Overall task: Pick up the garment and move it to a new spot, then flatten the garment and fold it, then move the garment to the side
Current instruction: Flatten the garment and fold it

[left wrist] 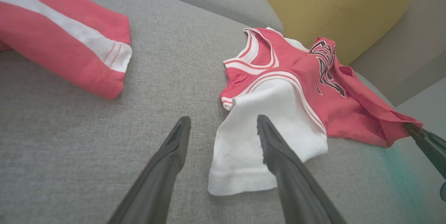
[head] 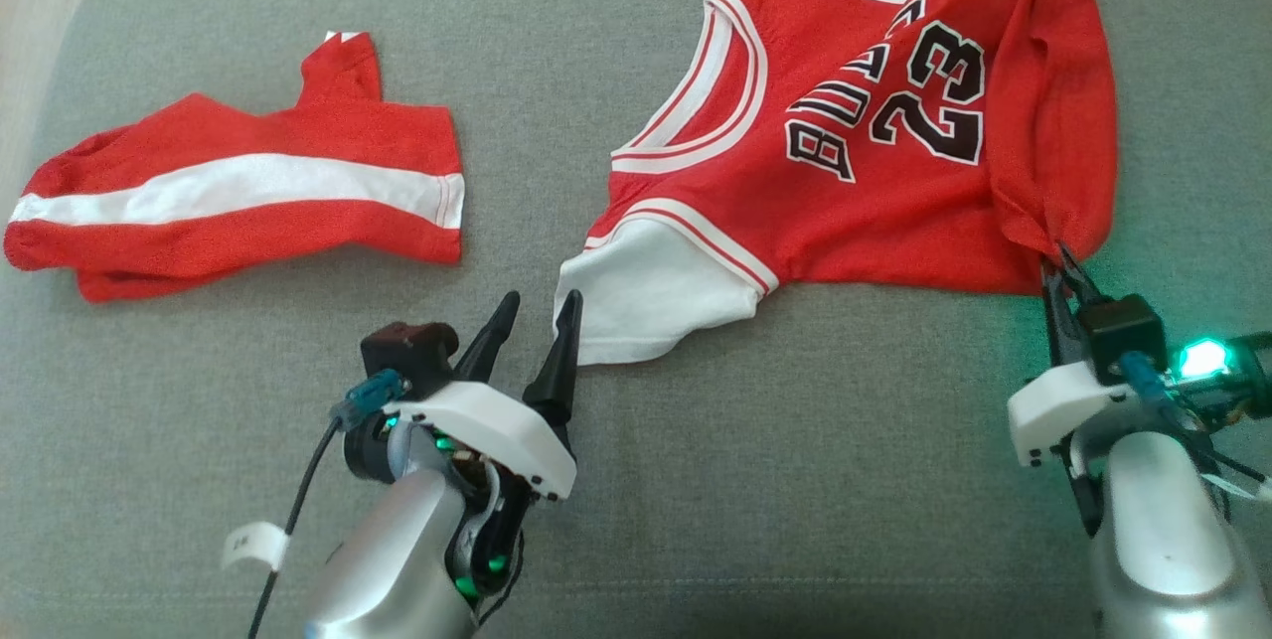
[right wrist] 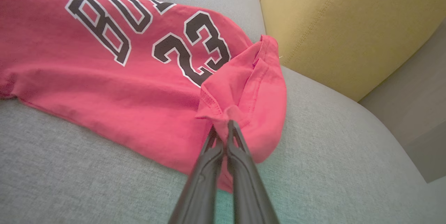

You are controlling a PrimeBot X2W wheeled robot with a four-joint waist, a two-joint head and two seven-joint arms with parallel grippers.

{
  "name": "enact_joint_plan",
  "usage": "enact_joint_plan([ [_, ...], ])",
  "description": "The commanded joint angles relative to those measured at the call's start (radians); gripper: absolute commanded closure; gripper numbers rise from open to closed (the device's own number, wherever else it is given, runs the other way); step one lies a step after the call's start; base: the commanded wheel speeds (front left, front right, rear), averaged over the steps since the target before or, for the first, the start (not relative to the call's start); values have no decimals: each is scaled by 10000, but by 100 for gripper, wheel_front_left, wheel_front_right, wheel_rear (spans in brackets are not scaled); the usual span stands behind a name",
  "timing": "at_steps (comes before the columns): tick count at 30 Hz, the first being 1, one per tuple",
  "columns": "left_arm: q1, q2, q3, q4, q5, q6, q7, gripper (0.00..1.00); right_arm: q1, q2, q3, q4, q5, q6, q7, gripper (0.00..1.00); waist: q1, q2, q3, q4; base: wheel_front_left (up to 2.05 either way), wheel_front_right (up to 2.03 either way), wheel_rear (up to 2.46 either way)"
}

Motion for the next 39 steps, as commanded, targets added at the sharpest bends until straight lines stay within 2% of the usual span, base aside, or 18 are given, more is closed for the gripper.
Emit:
enact_joint_plan([
  [1,-442,40,276,-198,-69,23,-124,0,-387,-19,142,-286,129,65,-141,100,0,0,-33,-8,0,0,0],
  [6,-451,40,205,2,-69,32,-124,0,-521,-15,-349,-254,985,65,-167,100,0,0,-127,-44,0,0,0],
  [8,-443,40,167,101,-76,29,-124,0,-637,-14,-692,-192,1780,65,-43,100,0,0,-183,-76,0,0,0],
  [15,-501,40,-216,709,-183,-11,-26,0,-1070,-12,-2152,-38,4107,65,938,100,0,0,-299,-235,0,0,0],
  [19,-607,40,-315,1041,-209,89,44,0,-1268,-12,-2496,79,5015,65,1366,100,0,0,-302,-373,0,0,0],
  [21,-679,40,-385,1210,-196,79,113,0,-1310,-12,-2429,96,5209,65,1471,100,0,0,-287,-453,0,0,0],
  [28,-746,40,-914,1450,-436,-378,747,0,-1281,-11,-1998,141,5567,65,1528,100,0,0,-261,-678,0,0,0],
  [39,-605,75,-1330,1624,-551,-194,2036,0,-1297,-11,-1844,296,5555,65,1395,100,0,0,-352,-786,0,0,0],
])
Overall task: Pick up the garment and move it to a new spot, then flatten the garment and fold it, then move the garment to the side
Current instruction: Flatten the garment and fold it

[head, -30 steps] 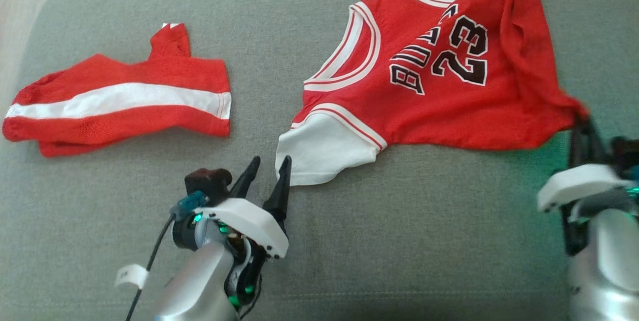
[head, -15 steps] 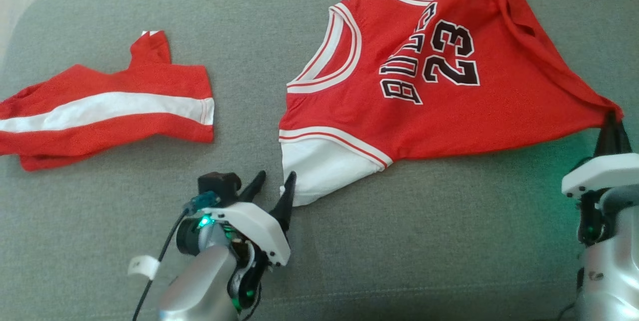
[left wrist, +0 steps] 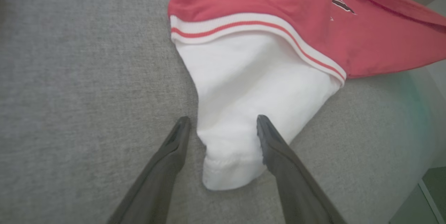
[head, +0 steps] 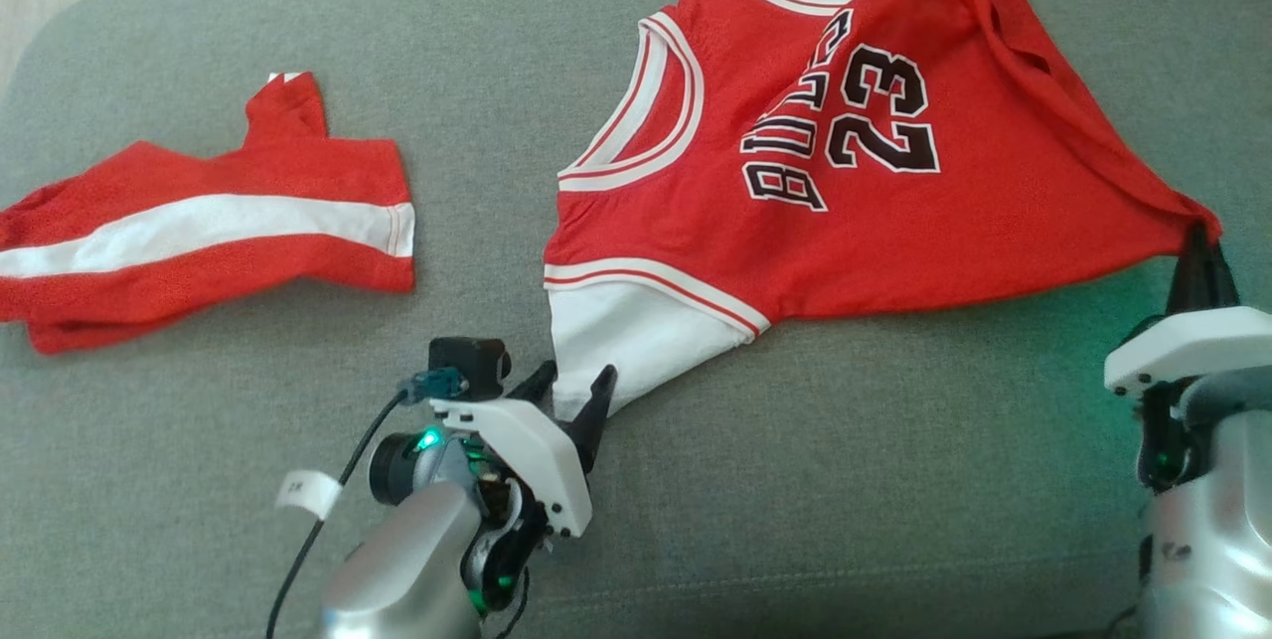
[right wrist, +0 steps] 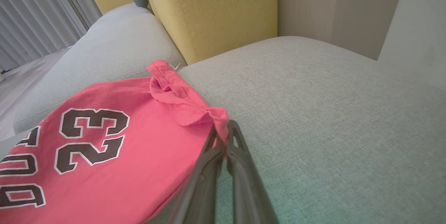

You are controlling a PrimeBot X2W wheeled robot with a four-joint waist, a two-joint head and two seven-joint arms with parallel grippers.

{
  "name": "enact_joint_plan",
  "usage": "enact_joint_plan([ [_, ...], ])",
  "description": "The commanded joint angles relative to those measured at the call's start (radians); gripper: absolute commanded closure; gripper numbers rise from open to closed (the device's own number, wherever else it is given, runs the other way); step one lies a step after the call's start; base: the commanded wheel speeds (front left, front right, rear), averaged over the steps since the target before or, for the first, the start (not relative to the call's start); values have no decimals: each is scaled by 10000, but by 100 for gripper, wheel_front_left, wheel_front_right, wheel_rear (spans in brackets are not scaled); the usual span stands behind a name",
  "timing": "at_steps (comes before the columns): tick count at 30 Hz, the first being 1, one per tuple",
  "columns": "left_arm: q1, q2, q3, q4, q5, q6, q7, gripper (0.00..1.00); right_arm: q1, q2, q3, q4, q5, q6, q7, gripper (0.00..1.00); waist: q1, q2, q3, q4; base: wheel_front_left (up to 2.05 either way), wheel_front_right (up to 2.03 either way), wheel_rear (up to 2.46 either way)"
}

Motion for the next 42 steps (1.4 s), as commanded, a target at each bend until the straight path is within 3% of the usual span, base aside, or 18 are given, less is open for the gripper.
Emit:
enact_joint_plan([
  [1,-1,58,21,-63,-103,-55,255,11,-354,-36,313,-256,17,65,-108,100,0,0,-5,-21,0,0,0],
  [2,5,57,-17,-122,-140,-127,320,82,-372,-36,346,-240,22,65,-117,100,0,0,-8,-38,0,0,0],
  [3,5,55,-49,-212,-178,-221,337,100,-389,-36,383,-229,28,65,-128,100,0,0,-10,-54,0,0,0],
  [13,-136,45,550,-1719,-1041,-975,-814,100,-489,-36,1043,-397,318,65,-203,100,0,0,-349,-116,0,0,0],
  [20,-637,264,1587,-3663,-1890,-1230,-1548,100,-1033,-36,1734,-1239,1710,65,263,100,0,0,-977,-151,0,0,0],
  [23,-1068,393,2143,-4645,-2255,-1229,-1604,100,-1506,-36,1970,-1804,2919,65,592,100,0,0,-1309,-173,0,0,0],
  [28,-2108,528,3134,-5906,-2613,-605,-1523,100,-2478,-36,2000,-2599,5465,65,913,100,0,0,-1846,-227,0,0,0],
  [31,-2734,538,3679,-6428,-2842,-85,-1375,100,-2941,-36,2025,-2886,6373,65,846,100,0,0,-2050,-265,0,0,0],
  [37,-3258,536,4263,-7316,-3067,736,-1174,100,-3024,-35,2152,-3288,6469,65,761,100,0,0,-2376,-268,0,0,0],
  [42,-2849,489,4514,-8163,-3354,1719,-841,100,-2341,-35,2075,-4172,6011,65,1351,100,0,0,-2431,-213,0,0,0],
])
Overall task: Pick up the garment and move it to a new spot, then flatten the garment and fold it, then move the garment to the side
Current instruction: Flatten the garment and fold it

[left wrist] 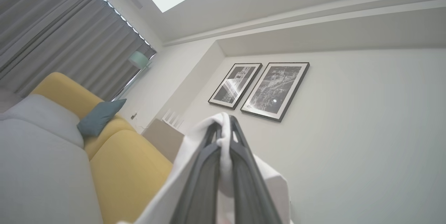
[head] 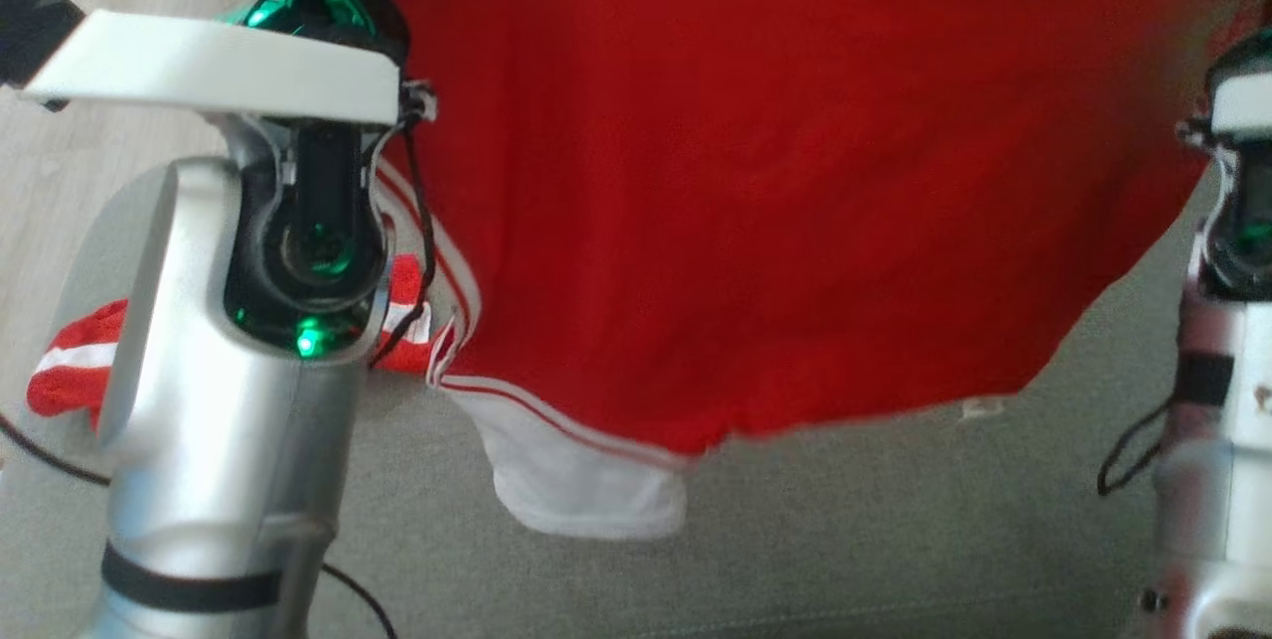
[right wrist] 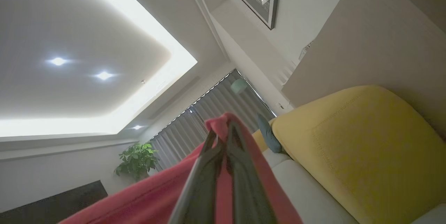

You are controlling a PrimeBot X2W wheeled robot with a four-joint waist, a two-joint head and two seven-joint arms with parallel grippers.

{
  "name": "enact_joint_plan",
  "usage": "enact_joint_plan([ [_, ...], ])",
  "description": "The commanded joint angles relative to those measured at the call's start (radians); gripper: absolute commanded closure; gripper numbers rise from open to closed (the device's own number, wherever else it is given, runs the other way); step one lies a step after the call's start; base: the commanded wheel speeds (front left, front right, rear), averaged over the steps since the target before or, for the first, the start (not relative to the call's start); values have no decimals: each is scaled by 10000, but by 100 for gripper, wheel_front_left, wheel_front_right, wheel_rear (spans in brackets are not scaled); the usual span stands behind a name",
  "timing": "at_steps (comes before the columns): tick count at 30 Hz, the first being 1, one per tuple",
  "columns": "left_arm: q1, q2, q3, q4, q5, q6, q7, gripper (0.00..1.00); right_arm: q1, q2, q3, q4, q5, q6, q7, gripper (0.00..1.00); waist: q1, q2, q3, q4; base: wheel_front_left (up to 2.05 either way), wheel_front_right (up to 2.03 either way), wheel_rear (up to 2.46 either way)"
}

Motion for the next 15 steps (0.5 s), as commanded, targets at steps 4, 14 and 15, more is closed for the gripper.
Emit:
enact_joint_plan([
  [4,-115,698,288,-716,279,699,682,100,164,-14,43,-1048,-316,65,756,100,1,-1,323,-61,0,0,0],
  [14,-2482,1826,362,958,665,549,1838,100,-3005,-14,61,848,-1336,65,788,100,1,-1,2886,-477,0,0,0],
  [15,-2983,1868,314,1440,756,392,1848,100,-3600,-14,13,1372,-1486,65,608,100,1,-1,3177,-472,0,0,0],
])
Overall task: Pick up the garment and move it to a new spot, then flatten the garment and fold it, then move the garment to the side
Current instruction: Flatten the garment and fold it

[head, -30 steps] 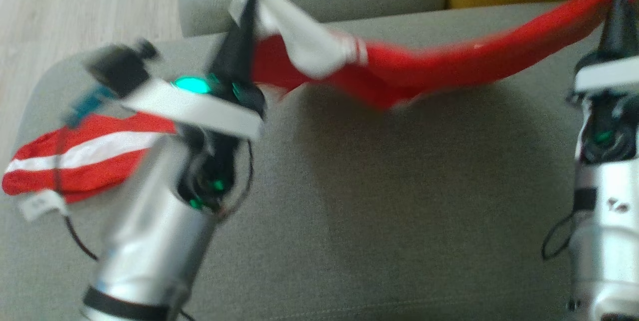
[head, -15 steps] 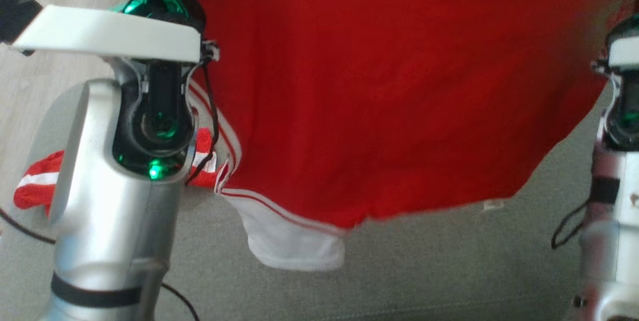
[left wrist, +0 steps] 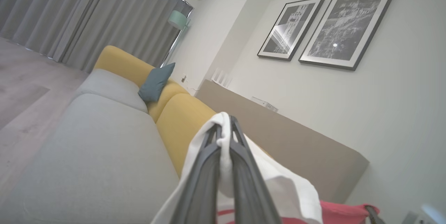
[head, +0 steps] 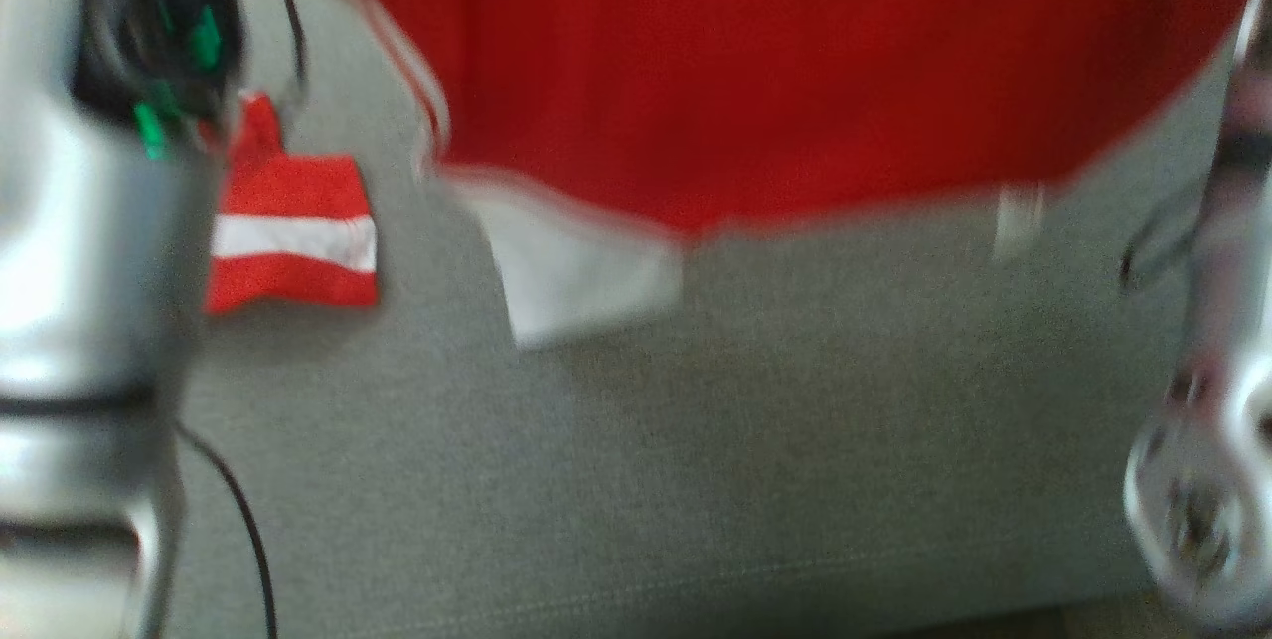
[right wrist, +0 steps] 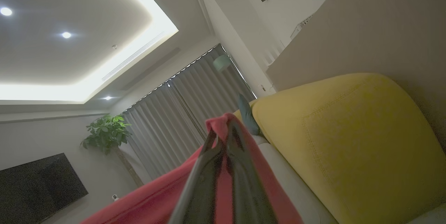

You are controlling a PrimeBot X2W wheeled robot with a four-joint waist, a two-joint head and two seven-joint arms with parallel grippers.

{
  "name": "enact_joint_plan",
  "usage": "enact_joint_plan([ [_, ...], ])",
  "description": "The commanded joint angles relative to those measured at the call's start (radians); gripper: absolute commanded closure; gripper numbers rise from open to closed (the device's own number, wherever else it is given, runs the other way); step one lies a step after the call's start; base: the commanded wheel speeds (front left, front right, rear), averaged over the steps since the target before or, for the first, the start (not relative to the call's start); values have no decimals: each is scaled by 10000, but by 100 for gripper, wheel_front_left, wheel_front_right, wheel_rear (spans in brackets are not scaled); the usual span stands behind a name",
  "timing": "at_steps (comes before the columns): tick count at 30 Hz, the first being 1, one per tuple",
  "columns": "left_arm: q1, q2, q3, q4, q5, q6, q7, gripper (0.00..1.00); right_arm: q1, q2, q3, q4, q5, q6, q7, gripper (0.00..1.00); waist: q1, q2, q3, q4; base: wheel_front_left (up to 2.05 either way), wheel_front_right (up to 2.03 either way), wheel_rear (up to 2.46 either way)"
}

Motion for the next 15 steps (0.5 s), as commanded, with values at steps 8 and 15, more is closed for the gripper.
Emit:
enact_joint_plan([
  [8,-4700,-70,217,3423,861,-1306,-1281,100,-4611,-18,-81,2838,-1079,65,-2133,100,-2,0,2565,133,0,0,0],
  [15,-5964,-675,82,5559,995,-2357,-2390,100,-5621,-148,218,4252,-813,65,-3409,100,-2,0,2958,403,0,0,0],
])
